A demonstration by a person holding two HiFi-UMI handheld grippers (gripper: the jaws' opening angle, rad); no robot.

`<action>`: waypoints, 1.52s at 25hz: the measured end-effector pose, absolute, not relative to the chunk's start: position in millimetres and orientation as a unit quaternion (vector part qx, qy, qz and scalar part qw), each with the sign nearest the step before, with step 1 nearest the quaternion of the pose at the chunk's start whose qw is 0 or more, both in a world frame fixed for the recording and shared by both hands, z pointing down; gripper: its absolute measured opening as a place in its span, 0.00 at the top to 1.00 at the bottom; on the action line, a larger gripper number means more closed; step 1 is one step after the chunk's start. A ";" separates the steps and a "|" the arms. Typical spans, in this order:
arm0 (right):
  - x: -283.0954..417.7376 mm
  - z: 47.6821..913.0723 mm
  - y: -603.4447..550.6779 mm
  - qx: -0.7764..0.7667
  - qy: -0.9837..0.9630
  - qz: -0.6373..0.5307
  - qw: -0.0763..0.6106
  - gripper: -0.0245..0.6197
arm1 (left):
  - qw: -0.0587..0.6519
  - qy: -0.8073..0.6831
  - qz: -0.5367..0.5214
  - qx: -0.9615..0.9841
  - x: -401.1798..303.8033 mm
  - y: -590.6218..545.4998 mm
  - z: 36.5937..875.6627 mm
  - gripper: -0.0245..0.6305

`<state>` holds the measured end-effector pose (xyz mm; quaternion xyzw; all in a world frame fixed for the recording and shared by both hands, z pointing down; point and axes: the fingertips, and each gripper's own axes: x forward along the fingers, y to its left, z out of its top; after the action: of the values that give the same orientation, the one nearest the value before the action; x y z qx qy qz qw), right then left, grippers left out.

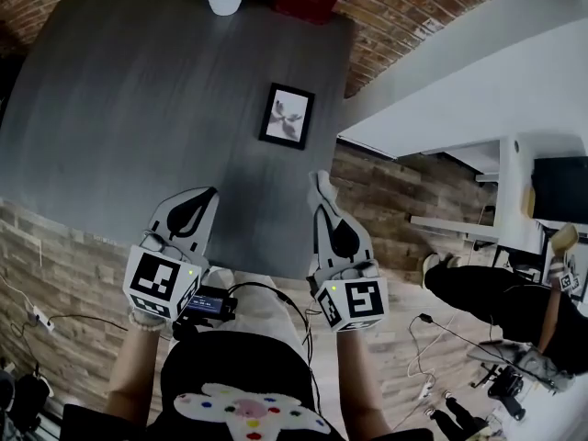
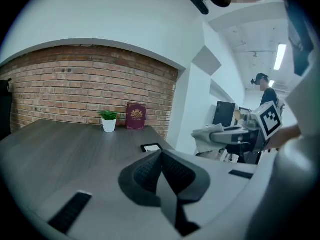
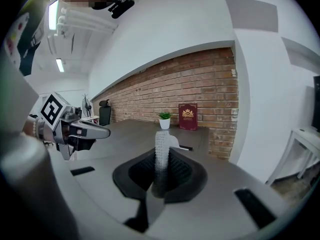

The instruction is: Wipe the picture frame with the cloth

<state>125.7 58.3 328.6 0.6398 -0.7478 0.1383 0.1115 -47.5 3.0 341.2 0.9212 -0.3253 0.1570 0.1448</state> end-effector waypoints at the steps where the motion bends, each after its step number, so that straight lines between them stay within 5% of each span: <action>1: 128.2 330.2 52.6 0.637 -0.750 0.138 0.114 0.92 | 0.143 -0.329 0.158 0.920 -46.6 -0.6 342.8 0.95; 38: 131.9 435.5 -168.8 0.536 -0.806 0.095 0.231 0.93 | 0.173 -0.392 0.176 0.886 -53.3 -61.4 396.7 0.95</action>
<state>131.9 -168.8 435.5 0.5362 -0.8063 0.0954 0.2308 -53.3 -61.4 396.7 0.8862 -0.3922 0.1757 0.1729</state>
